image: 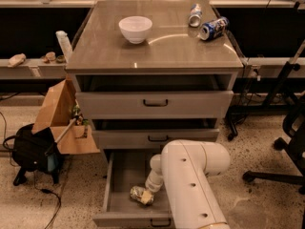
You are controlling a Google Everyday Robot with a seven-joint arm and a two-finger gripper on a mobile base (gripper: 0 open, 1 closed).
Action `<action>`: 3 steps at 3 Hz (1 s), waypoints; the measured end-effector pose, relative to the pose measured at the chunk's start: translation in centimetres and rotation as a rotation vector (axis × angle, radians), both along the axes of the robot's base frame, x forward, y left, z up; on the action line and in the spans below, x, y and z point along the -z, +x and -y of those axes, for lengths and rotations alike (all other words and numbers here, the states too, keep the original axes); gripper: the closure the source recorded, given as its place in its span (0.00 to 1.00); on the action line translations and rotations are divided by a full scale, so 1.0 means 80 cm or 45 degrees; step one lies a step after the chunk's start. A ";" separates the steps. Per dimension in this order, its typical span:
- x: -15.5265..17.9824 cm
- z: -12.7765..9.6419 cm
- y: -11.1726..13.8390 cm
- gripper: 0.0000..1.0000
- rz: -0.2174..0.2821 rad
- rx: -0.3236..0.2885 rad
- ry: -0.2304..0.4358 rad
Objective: Pick 7up can from bottom drawer and place on counter
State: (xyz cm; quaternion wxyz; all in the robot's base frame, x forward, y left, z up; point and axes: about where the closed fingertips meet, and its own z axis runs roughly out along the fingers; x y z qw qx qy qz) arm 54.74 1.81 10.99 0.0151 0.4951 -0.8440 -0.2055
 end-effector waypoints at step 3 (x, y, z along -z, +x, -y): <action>-0.090 0.008 0.005 1.00 -0.009 -0.158 0.232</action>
Offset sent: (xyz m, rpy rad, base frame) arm 0.0067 -0.0163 0.0961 0.2562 0.0202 0.1527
